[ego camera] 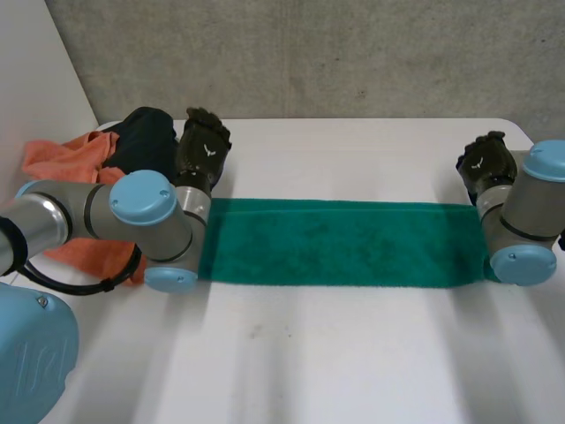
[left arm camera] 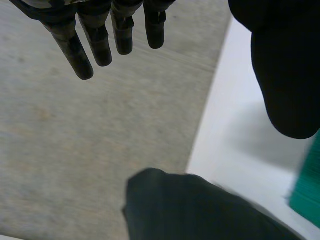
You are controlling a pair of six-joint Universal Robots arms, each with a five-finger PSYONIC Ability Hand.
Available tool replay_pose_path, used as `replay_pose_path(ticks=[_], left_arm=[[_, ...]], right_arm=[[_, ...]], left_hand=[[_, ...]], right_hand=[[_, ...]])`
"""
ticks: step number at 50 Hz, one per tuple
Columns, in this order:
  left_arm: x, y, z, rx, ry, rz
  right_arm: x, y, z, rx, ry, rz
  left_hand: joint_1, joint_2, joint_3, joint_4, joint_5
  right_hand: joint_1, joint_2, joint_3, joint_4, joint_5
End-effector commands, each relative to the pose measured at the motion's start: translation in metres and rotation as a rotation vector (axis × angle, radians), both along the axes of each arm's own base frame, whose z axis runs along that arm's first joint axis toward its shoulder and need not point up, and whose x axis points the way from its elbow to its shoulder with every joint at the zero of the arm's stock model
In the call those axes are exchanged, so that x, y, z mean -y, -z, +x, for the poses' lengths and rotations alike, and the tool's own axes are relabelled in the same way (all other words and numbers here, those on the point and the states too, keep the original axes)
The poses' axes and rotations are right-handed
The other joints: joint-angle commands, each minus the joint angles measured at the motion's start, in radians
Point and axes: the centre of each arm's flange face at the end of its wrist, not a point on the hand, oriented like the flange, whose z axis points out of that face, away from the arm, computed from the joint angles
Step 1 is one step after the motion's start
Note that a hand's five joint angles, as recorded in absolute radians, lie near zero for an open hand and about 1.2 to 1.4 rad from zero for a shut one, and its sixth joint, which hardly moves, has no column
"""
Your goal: Fold the laundry.
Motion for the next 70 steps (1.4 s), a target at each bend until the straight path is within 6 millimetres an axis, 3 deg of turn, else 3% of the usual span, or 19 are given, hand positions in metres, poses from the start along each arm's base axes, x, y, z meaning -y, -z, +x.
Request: replay_pose_path(ticks=[1, 9, 15, 19, 29, 33, 35, 39, 44, 49, 53, 56, 59, 61, 64, 65, 67, 68, 70], left_arm=[[-0.015, -0.024, 0.002, -0.058, 0.015, -0.051], [-0.050, -0.026, 0.016, -0.059, 0.027, 0.030], [-0.079, -0.033, 0.026, -0.089, 0.051, 0.077], [-0.090, -0.032, 0.029, -0.126, 0.065, 0.113], [-0.097, -0.031, 0.027, -0.148, 0.082, 0.132], [-0.097, -0.031, 0.027, -0.148, 0.082, 0.132], [-0.097, -0.032, 0.028, -0.149, 0.081, 0.131], [-0.098, -0.033, 0.028, -0.148, 0.078, 0.130], [-0.102, -0.039, 0.030, -0.154, 0.079, 0.122], [-0.104, -0.047, 0.033, -0.163, 0.078, 0.112], [-0.107, -0.052, 0.038, -0.168, 0.071, 0.106], [-0.110, -0.056, 0.041, -0.171, 0.071, 0.103], [-0.111, -0.058, 0.042, -0.174, 0.070, 0.100], [-0.112, -0.060, 0.044, -0.187, 0.070, 0.102], [-0.111, -0.061, 0.046, -0.211, 0.067, 0.108], [-0.111, -0.061, 0.048, -0.215, 0.063, 0.111], [-0.110, -0.060, 0.051, -0.231, 0.056, 0.121], [-0.109, -0.061, 0.052, -0.236, 0.054, 0.121], [-0.110, -0.061, 0.054, -0.243, 0.054, 0.125]], right_arm=[[-0.019, -0.027, 0.004, 0.121, -0.014, -0.026], [-0.065, -0.044, -0.010, 0.292, -0.086, 0.155], [-0.093, -0.026, -0.039, 0.365, -0.058, 0.402], [-0.098, -0.014, -0.053, 0.375, -0.030, 0.463], [-0.083, 0.005, -0.068, 0.383, 0.002, 0.440], [-0.076, 0.014, -0.069, 0.381, -0.001, 0.417], [-0.071, 0.014, -0.071, 0.374, 0.009, 0.394], [-0.068, 0.011, -0.081, 0.368, 0.041, 0.371], [-0.060, -0.001, -0.111, 0.360, 0.112, 0.312], [-0.051, -0.019, -0.151, 0.222, 0.189, 0.221], [-0.046, -0.025, -0.167, 0.114, 0.205, 0.165], [-0.045, -0.035, -0.156, 0.078, 0.165, 0.119], [-0.052, -0.060, -0.109, 0.074, 0.028, 0.028], [-0.061, -0.068, -0.070, 0.094, -0.095, -0.018], [-0.074, -0.073, -0.033, 0.114, -0.221, -0.058], [-0.086, -0.076, -0.004, 0.121, -0.318, -0.082], [-0.103, -0.077, 0.027, 0.119, -0.424, -0.101], [-0.123, -0.078, 0.058, 0.122, -0.530, -0.119], [-0.142, -0.074, 0.086, 0.127, -0.628, -0.122]], left_hand=[[-0.018, -0.031, -0.038, -0.029, -0.047], [-0.018, -0.031, -0.038, -0.029, -0.047], [-0.018, -0.031, -0.038, -0.029, -0.047], [-0.018, -0.031, -0.038, -0.029, -0.047], [-0.018, -0.031, -0.038, -0.029, -0.047], [-0.018, -0.031, -0.038, -0.029, -0.047], [-0.018, -0.031, -0.038, -0.029, -0.047], [-0.018, -0.031, -0.038, -0.029, -0.047], [-0.018, -0.031, -0.038, -0.029, -0.047], [-0.018, -0.031, -0.038, -0.029, -0.047], [-0.018, -0.031, -0.038, -0.029, -0.047], [-0.018, -0.031, -0.038, -0.029, -0.047], [-0.018, -0.031, -0.038, -0.029, -0.047], [-0.018, -0.031, -0.038, -0.029, -0.047], [-0.018, -0.031, -0.038, -0.029, -0.047], [-0.018, -0.031, -0.038, -0.029, -0.047], [-0.018, -0.031, -0.038, -0.029, -0.047], [-0.018, -0.031, -0.038, -0.029, -0.047], [-0.018, -0.031, -0.038, -0.029, -0.047]], right_hand=[[-0.026, -0.048, -0.039, -0.063, -0.066], [-0.026, -0.048, -0.039, -0.063, -0.066], [0.034, 0.011, 0.021, -0.003, -0.007], [0.105, 0.082, 0.092, 0.068, 0.064], [0.292, 0.270, 0.279, 0.255, 0.252], [0.720, 0.698, 0.707, 0.683, 0.680], [1.193, 1.171, 1.180, 1.156, 1.153], [1.196, 1.174, 1.183, 1.159, 1.155], [1.196, 1.174, 1.183, 1.159, 1.155], [1.196, 1.174, 1.183, 1.159, 1.155], [1.196, 1.174, 1.183, 1.159, 1.155], [1.196, 1.174, 1.183, 1.159, 1.155], [1.196, 1.174, 1.183, 1.159, 1.155], [1.196, 1.174, 1.183, 1.159, 1.155], [1.196, 1.174, 1.183, 1.159, 1.155], [1.196, 1.174, 1.183, 1.159, 1.155], [1.196, 1.174, 1.183, 1.159, 1.155], [1.196, 1.174, 1.183, 1.159, 1.155], [1.196, 1.174, 1.183, 1.159, 1.155]])
